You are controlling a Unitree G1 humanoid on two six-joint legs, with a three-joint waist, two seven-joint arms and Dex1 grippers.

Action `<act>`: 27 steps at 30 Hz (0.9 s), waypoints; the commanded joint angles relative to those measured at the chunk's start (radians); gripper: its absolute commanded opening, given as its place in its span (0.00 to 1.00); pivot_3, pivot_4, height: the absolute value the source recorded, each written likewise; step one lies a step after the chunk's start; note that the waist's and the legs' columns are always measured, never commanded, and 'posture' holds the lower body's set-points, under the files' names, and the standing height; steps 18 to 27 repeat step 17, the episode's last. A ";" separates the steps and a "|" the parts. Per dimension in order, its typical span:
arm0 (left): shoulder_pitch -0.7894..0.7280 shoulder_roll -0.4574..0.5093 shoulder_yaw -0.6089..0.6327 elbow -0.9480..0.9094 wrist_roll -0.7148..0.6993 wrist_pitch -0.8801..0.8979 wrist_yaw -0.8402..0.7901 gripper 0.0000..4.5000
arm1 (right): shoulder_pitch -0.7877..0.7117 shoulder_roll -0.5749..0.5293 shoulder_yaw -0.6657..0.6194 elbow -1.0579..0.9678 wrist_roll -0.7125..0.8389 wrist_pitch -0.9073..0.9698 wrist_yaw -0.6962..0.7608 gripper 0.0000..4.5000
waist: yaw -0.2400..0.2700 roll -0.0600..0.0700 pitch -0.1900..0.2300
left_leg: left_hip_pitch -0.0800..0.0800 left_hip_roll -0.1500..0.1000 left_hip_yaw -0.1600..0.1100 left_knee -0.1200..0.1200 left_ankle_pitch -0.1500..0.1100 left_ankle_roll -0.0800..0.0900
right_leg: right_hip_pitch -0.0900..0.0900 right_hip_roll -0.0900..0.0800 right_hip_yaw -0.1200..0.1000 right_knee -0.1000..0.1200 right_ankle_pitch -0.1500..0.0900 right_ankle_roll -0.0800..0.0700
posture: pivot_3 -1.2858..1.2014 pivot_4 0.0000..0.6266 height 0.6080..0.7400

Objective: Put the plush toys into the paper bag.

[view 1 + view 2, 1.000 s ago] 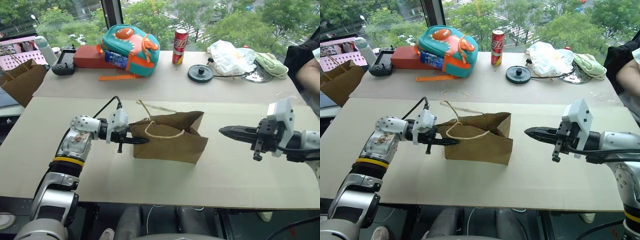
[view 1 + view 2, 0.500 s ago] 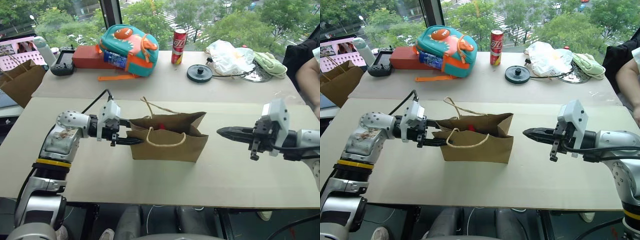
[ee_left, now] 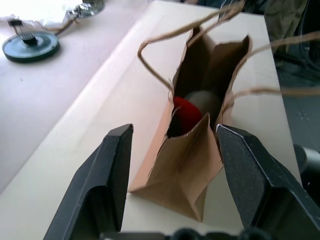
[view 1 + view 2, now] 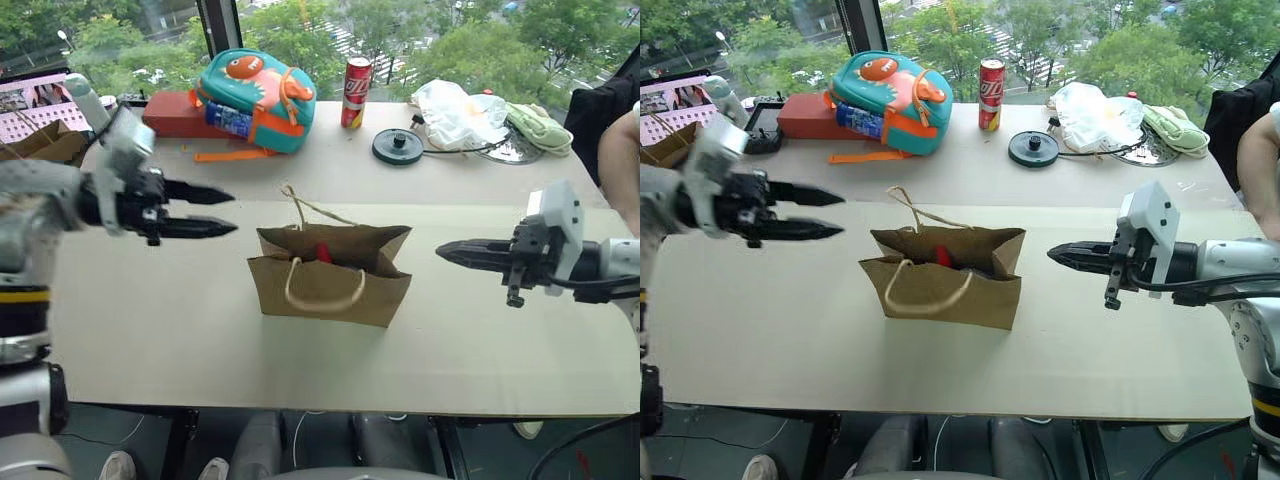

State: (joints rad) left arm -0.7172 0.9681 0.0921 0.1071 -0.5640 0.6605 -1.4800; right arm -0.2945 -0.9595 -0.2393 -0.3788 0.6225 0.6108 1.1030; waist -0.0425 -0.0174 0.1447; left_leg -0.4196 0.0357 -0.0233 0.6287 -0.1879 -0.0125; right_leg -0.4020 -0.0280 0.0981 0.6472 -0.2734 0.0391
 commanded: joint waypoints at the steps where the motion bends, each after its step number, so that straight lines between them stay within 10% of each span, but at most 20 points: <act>1: 0.026 0.022 0.008 0.007 -0.006 -0.005 -0.023 0.64 | -0.052 -0.014 -0.017 -0.010 0.032 -0.013 0.012 0.00 | 0.000 0.000 0.000 | 0.000 0.001 0.000 0.000 0.000 0.000 | 0.000 0.000 0.000 0.000 0.000 0.000 | 0.52 0.24 0.95; 27: 0.055 0.010 0.008 -0.013 -0.032 0.003 -0.030 0.64 | -0.085 -0.026 0.001 -0.013 0.040 -0.003 0.013 0.00 | 0.002 0.000 0.000 | -0.001 0.001 0.000 0.000 0.000 0.000 | 0.000 0.000 0.000 0.000 0.002 -0.004 | 0.52 0.24 0.95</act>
